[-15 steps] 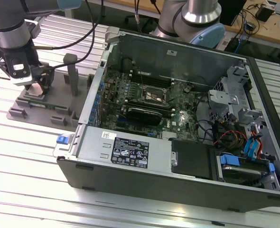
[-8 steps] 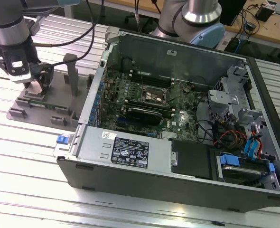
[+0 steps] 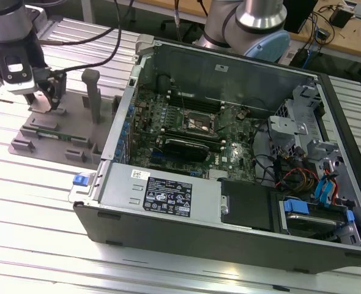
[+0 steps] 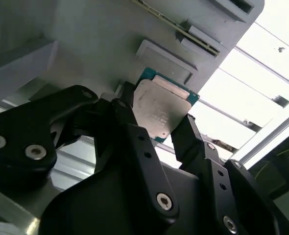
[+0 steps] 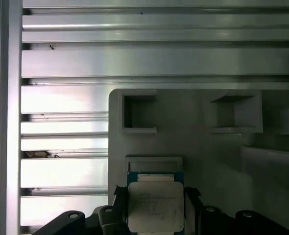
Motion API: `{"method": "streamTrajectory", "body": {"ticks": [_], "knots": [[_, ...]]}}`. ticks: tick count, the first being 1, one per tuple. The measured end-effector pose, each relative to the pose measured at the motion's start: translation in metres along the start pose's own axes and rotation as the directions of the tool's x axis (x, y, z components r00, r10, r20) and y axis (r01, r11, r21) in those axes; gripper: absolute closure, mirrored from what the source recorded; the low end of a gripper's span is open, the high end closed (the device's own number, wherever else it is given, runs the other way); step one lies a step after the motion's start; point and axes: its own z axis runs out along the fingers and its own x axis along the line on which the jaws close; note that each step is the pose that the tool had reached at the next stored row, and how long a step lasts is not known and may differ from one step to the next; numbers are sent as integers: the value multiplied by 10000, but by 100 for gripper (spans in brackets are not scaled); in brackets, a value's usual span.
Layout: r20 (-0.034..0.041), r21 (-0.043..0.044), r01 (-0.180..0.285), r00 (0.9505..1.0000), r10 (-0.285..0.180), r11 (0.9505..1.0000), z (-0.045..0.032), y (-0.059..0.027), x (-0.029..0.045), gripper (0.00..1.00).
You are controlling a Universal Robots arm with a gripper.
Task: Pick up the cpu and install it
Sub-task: 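Pick up the cpu and move it towards the insertion slot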
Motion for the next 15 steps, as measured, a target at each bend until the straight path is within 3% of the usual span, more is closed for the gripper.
{"method": "streamTrajectory", "body": {"ticks": [3, 8, 15], "knots": [[-1, 20, 0, 10000, 0, 10000, -198, 15, -4, 45], [2, 70, 1, 10000, -1, 10000, -622, 59, -12, 45], [1, 84, 3, 10000, -3, 10000, -928, 83, -19, 45]]}}
